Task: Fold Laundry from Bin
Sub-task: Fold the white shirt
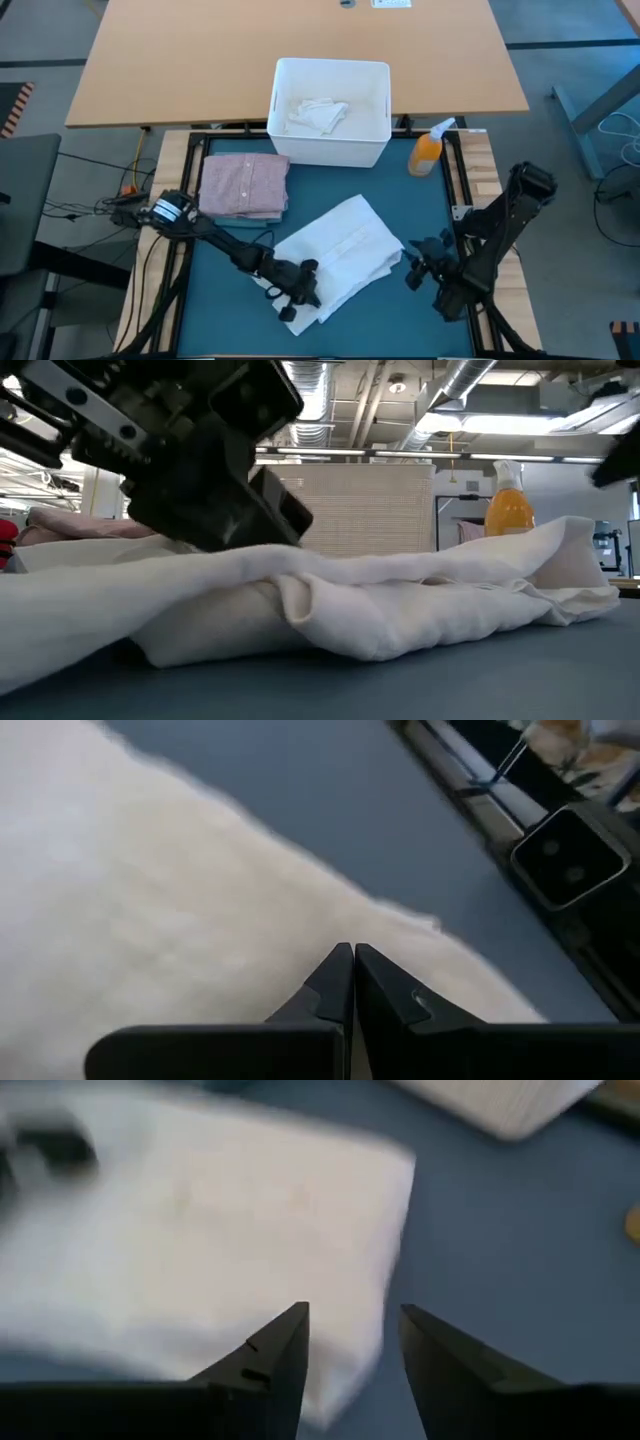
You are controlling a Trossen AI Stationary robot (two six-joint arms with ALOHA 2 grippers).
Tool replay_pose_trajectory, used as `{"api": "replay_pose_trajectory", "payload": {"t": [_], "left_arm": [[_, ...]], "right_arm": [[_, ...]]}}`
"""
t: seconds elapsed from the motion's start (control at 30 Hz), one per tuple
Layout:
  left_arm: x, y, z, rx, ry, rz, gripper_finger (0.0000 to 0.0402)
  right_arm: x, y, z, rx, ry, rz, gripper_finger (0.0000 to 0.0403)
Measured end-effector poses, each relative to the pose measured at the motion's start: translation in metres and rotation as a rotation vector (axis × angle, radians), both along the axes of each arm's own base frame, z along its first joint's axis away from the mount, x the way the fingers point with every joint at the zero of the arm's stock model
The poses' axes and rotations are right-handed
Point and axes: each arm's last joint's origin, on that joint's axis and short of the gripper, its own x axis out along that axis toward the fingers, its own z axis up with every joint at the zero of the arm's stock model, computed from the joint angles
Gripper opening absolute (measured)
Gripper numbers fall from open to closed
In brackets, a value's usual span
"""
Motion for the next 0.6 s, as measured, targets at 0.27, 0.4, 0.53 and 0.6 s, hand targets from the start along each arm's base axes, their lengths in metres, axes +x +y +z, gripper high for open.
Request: {"api": "replay_pose_trajectory", "payload": {"t": [0.27,0.4,0.53,0.6], "left_arm": [[-0.005,0.005,-0.004,-0.035,0.148,-0.028,0.0001],[-0.010,0.005,-0.006,-0.051,0.218,-0.073,0.0000],[-0.014,0.000,0.009,-0.074,0.198,-0.126,0.0000],[-0.019,-0.002,0.026,-0.064,0.160,-0.140,0.0000]], "right_arm": [[0.026,-0.022,-0.022,-0.020,-0.095,-0.092,0.0149],[0.044,-0.033,-0.033,0.006,-0.021,-0.067,0.0134],[0.061,-0.044,-0.044,0.098,0.126,0.051,0.0115],[0.066,-0.048,-0.050,0.147,0.179,0.120,0.0103]]}}
